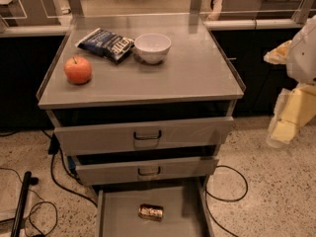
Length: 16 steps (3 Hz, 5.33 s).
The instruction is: Pick orange can from bottom drawer and place on counter
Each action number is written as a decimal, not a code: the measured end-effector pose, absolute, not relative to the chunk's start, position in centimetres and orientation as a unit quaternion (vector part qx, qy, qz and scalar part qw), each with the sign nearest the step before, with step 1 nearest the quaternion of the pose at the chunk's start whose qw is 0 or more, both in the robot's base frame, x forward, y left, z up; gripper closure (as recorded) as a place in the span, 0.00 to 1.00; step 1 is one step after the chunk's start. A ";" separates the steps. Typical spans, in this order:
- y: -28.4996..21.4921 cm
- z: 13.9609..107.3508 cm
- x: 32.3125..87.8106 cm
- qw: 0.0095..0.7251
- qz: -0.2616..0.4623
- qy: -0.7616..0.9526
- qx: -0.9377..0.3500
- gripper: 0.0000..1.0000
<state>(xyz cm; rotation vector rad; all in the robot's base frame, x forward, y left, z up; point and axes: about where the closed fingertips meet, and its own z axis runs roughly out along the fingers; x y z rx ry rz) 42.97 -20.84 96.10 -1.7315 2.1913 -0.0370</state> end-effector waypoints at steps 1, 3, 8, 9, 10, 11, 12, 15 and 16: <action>-19.8 93.3 41.8 0.176 0.019 0.770 -0.613 0.00; -15.6 86.0 38.1 0.218 0.105 0.750 -0.616 0.00; -10.6 77.3 39.0 0.244 0.162 0.733 -0.613 0.00; -9.8 73.1 40.6 0.257 0.178 0.732 -0.605 0.00; -9.6 69.4 41.8 0.276 0.190 0.735 -0.590 0.00; -9.0 66.0 41.6 0.289 0.212 0.730 -0.581 0.00; -8.0 61.7 41.3 0.291 0.229 0.723 -0.583 0.00; -5.9 62.2 40.1 0.286 0.252 0.708 -0.595 0.00; -4.7 60.7 40.2 0.292 0.263 0.702 -0.594 0.00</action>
Offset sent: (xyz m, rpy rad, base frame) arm -0.0465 0.0465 -0.1098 0.2876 0.0994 0.0596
